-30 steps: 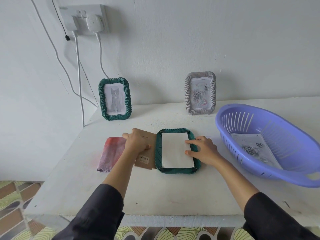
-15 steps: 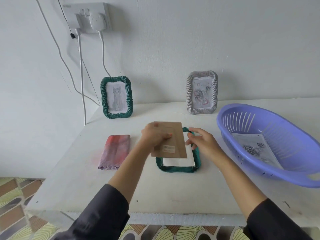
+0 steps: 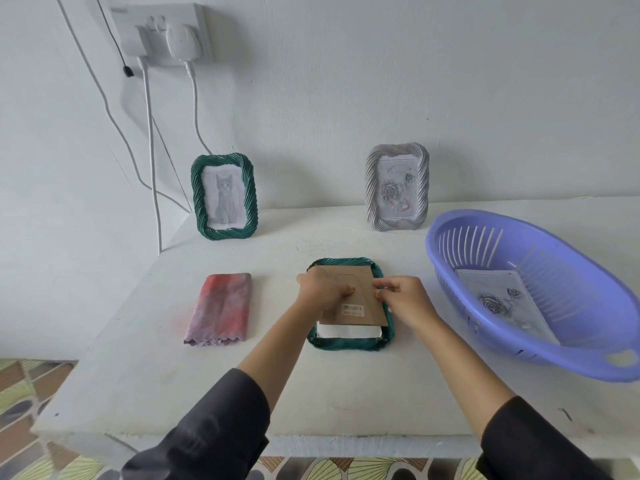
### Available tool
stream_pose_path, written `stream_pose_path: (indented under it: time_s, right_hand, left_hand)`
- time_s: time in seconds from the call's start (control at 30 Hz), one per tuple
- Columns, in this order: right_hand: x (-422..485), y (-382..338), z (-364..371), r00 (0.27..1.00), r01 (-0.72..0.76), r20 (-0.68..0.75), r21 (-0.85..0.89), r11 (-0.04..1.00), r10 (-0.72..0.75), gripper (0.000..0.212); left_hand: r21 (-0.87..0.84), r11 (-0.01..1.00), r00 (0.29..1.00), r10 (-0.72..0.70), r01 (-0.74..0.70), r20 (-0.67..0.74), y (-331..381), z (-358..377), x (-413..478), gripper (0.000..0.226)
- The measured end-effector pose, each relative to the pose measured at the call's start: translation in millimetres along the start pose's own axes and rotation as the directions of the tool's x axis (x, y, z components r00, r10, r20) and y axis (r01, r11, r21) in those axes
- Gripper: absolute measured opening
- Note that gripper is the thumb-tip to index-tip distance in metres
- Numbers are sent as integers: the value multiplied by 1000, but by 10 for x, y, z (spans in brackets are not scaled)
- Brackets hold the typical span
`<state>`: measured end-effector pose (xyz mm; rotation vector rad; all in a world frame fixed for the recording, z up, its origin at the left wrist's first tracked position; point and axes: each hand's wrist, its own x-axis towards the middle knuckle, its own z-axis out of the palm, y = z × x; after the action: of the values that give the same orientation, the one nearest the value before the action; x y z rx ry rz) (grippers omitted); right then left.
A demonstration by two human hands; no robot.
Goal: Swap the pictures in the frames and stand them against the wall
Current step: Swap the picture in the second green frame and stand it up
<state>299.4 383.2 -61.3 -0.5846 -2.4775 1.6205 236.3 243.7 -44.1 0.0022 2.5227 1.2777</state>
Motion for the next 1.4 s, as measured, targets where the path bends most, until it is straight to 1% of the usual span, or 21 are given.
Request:
stream_pose_path:
  time_s: [0.2,0.37,0.47,0.57,0.67,0.77,0.87,1.1,1.27,1.4]
  right_hand:
    - [19,1,4,1000,-15,13,-10,1000,15,31]
    - [30,-7,0,1000,-22,14,-28,999,22,31]
    - [29,-20,-1,1000,-24,18,-48,999,25,32]
    - [35,-38,5,999,-31,13,-91,995,32,32]
    - [40,-53,20,999,-38,-2,-140,989,38,33]
    - [54,-53,31,999,-35,0,-208,978,35,34]
    - [67,-65,42,1000,-29,2,-275,961,30,35]
    - [74,-110,49,999,-36,-8,-367,930,36,35]
    - [61,-176,74,999,-43,-19,-477,878,39,31]
    - [73,-215,107,999,-32,-2,-561,827,37,33]
  left_hand:
    - [30,999,1000,11,-11,11,-2,21,26,49]
    - [86,996,999,25,-27,31,-7,10,42,52]
    - [178,982,998,64,-68,27,-13,16,48,48]
    - [296,951,995,98,-92,-7,-41,-39,27,51]
    - [334,941,996,69,-49,-48,-128,-129,67,52]
    - [375,926,999,53,-48,-2,-194,-185,65,47]
    - [367,928,998,58,-68,37,-234,-203,48,42]
    - [339,936,995,75,-94,67,-288,-190,83,39]
    - [325,941,995,71,-89,66,-317,-175,121,39]
    - [328,940,995,71,-90,69,-322,-165,146,38]
